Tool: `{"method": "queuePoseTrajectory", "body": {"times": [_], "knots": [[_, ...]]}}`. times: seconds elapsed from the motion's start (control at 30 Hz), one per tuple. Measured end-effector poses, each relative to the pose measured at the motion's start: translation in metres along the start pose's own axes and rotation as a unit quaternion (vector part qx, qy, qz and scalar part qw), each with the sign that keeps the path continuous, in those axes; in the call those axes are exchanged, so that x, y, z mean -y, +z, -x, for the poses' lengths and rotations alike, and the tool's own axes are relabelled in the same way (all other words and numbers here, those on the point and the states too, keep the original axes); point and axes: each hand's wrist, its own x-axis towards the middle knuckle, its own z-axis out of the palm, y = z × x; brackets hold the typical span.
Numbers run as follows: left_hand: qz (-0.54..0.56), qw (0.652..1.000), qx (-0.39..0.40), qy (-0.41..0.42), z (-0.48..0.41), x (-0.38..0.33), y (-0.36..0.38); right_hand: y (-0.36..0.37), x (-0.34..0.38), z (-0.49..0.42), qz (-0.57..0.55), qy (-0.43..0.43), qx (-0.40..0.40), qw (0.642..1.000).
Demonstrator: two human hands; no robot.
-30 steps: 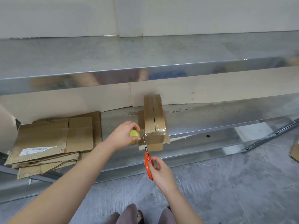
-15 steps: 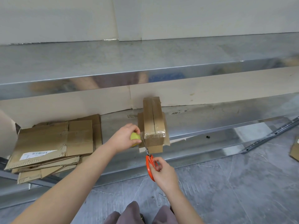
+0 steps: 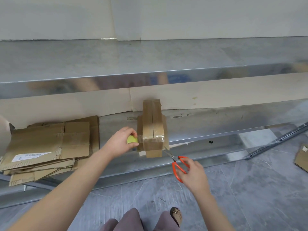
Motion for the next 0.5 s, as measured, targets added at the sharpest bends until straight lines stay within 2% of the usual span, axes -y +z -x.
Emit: {"method": "queuePoseTrajectory", "body": {"times": [0.13,0.23,0.5], "knots": [[0.006,1.0,-0.01,-0.015,0.001,-0.001,0.005,-0.028,-0.009,-0.036,0.109,0.015,-0.061,0.992],[0.009,1.0,-0.012,-0.025,0.0,-0.002,0.007,-0.034,-0.006,-0.068,0.118,0.025,-0.088,0.989],[0.005,0.999,-0.016,-0.048,-0.001,-0.004,0.014,0.002,0.008,-0.134,0.089,0.0,-0.011,0.996]]}}
